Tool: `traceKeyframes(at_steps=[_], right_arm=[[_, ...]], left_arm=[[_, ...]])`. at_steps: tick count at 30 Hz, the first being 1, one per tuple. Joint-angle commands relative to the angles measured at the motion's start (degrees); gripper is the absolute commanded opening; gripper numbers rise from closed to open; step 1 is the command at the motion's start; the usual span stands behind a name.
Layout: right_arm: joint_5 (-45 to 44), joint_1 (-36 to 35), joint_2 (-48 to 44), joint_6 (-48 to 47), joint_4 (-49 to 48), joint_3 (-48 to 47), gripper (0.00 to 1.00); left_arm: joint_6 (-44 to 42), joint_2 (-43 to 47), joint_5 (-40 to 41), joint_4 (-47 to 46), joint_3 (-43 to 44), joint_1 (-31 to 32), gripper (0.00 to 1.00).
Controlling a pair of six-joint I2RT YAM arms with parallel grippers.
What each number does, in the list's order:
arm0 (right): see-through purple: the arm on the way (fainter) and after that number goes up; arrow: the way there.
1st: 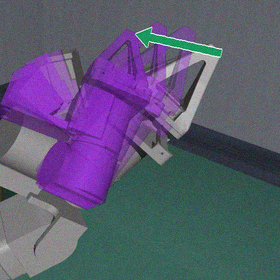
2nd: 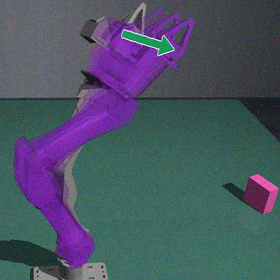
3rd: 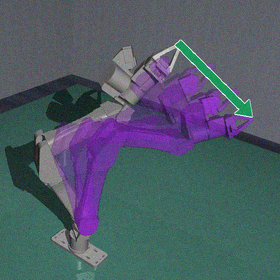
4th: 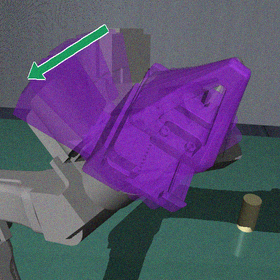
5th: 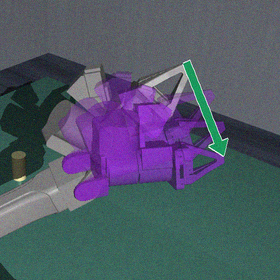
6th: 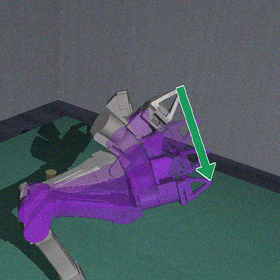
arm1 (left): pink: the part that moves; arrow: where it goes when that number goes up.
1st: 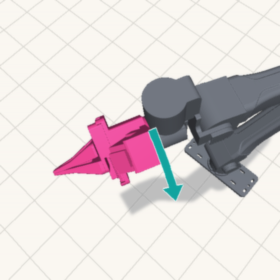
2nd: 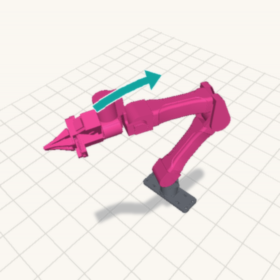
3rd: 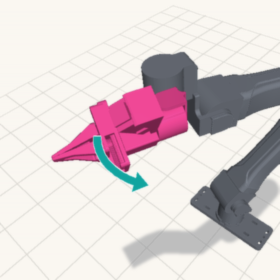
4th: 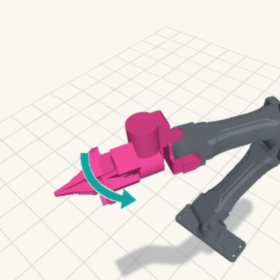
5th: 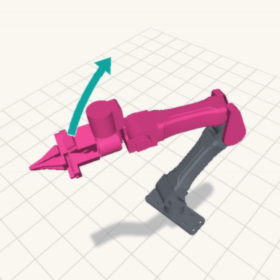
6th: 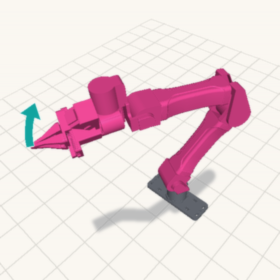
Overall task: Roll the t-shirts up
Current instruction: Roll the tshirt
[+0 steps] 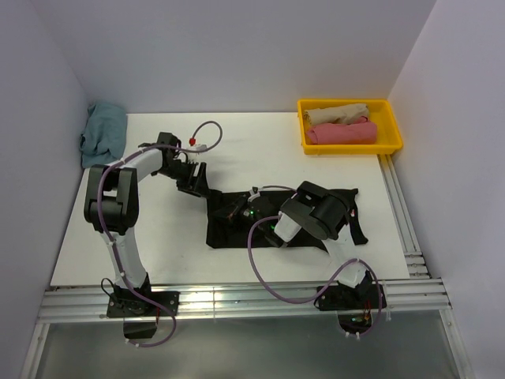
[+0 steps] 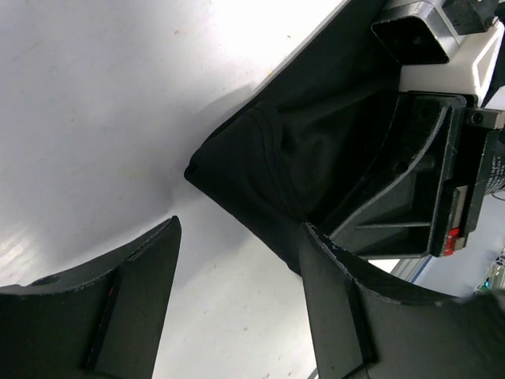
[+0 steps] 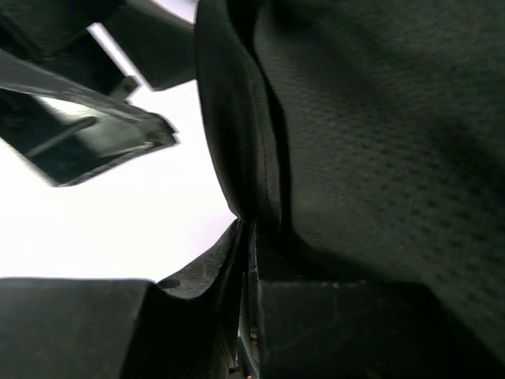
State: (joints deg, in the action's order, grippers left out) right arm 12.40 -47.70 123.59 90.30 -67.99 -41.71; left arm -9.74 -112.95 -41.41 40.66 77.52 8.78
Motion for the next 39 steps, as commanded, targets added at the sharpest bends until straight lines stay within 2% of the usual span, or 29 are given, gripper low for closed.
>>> traceKeyframes(at_steps=[1, 11, 14, 15, 17, 18, 21, 24, 28, 31, 37, 39], right_arm=[[1.04, 0.68, 2.09, 3.92, -6.63, 1.02, 0.09], [1.13, 0.77, 2.18, 4.62, -7.24, 1.45, 0.08], [1.13, 1.03, 1.92, 4.80, -7.51, 2.33, 0.08], [1.04, 1.21, 1.66, 4.80, -7.43, 2.60, 0.08], [1.22, 1.38, 0.78, 4.27, -6.11, 2.87, 0.08], [1.22, 1.56, 0.34, 3.66, -5.24, 2.87, 0.08], [0.69, 1.47, -2.03, 1.29, -0.23, 2.60, 0.08], [-0.18, 1.47, -5.19, -2.23, 10.04, 1.55, 0.13], [-3.78, 1.21, -10.46, -9.08, 24.62, -1.60, 0.35], [-8.96, 0.24, -15.47, -15.58, 35.77, -3.89, 0.46], [-23.29, -3.71, -21.19, -27.54, 57.75, -13.47, 0.50], [-25.66, -4.85, -21.29, -30.60, 61.03, -16.99, 0.50]], left_arm=[[1.12, 0.62, -3.94, -4.71, -1.75, 0.45, 0.67], [4.72, 0.10, -1.41, -6.92, -0.97, 3.43, 0.65], [5.43, -0.69, 1.40, -6.48, 0.26, 5.02, 0.56], [5.52, -0.78, 2.20, -6.04, 0.70, 5.37, 0.49], [5.69, -1.13, 4.22, -4.64, 1.93, 6.16, 0.41], [5.61, -1.22, 6.06, -4.19, 2.29, 6.43, 0.32], [5.43, -1.14, 11.41, -2.09, 3.87, 7.57, 0.21], [4.99, -1.31, 16.70, 0.46, 5.28, 8.80, 0.14], [4.47, -1.84, 21.00, 3.01, 6.85, 10.21, 0.07], [4.20, -2.28, 22.77, 4.94, 8.08, 10.91, 0.03], [4.11, -3.51, 25.67, 6.79, 9.93, 12.49, 0.01], [4.38, -3.77, 26.11, 7.06, 10.37, 13.19, 0.01]])
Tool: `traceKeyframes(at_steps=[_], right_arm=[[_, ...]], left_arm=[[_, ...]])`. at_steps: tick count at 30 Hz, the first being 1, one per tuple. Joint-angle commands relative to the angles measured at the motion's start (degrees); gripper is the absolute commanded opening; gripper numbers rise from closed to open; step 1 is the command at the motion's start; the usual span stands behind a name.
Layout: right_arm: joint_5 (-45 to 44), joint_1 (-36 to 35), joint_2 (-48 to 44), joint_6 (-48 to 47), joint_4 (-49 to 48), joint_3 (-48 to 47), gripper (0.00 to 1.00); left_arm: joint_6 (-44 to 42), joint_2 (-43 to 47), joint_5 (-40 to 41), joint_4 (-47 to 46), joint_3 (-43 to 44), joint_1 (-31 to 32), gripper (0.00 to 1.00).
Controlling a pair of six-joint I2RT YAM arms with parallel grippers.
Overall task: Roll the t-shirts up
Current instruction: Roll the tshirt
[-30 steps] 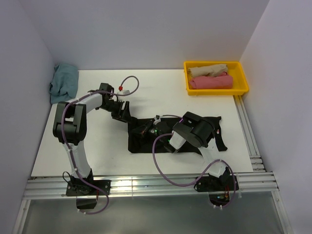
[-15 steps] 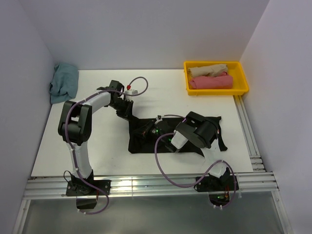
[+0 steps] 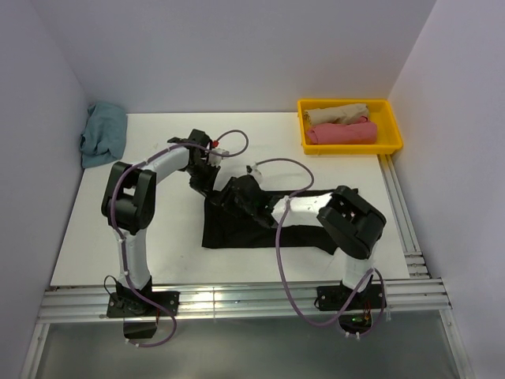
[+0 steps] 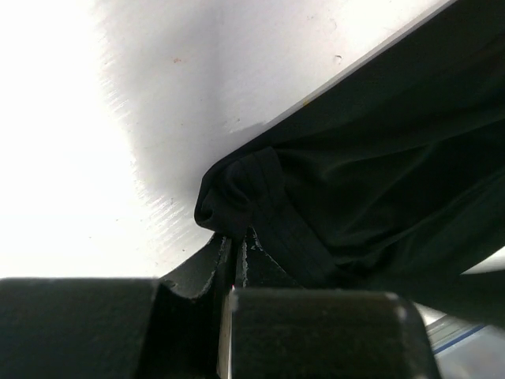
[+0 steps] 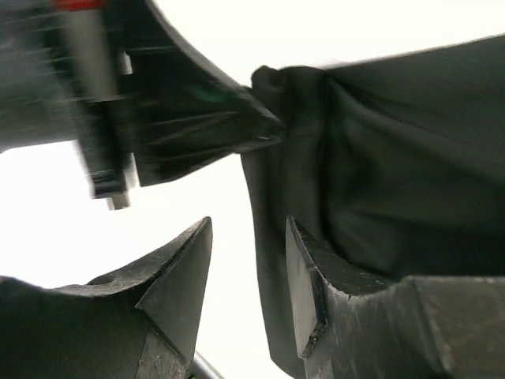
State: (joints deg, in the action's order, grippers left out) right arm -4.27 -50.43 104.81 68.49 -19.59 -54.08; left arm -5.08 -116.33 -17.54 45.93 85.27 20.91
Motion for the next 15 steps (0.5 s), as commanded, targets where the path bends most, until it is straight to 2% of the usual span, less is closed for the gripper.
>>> traceKeyframes(at_steps=[1, 7, 15], right_arm=[[-10.48, -2.99, -2.08, -9.77, 15.44, -7.06, 0.50], [-17.42, -7.12, 2.93, -15.49, 30.37, -20.41, 0.50], [-21.74, -11.87, 13.21, -14.97, 47.36, -34.76, 0.50]], left_arm=[[-0.02, -0.56, 2.33, 2.14, 3.05, 1.15, 0.01], [0.42, -1.35, 3.48, 3.20, 4.72, 2.38, 0.01], [0.42, -2.32, 3.92, 3.55, 5.43, 2.56, 0.00]])
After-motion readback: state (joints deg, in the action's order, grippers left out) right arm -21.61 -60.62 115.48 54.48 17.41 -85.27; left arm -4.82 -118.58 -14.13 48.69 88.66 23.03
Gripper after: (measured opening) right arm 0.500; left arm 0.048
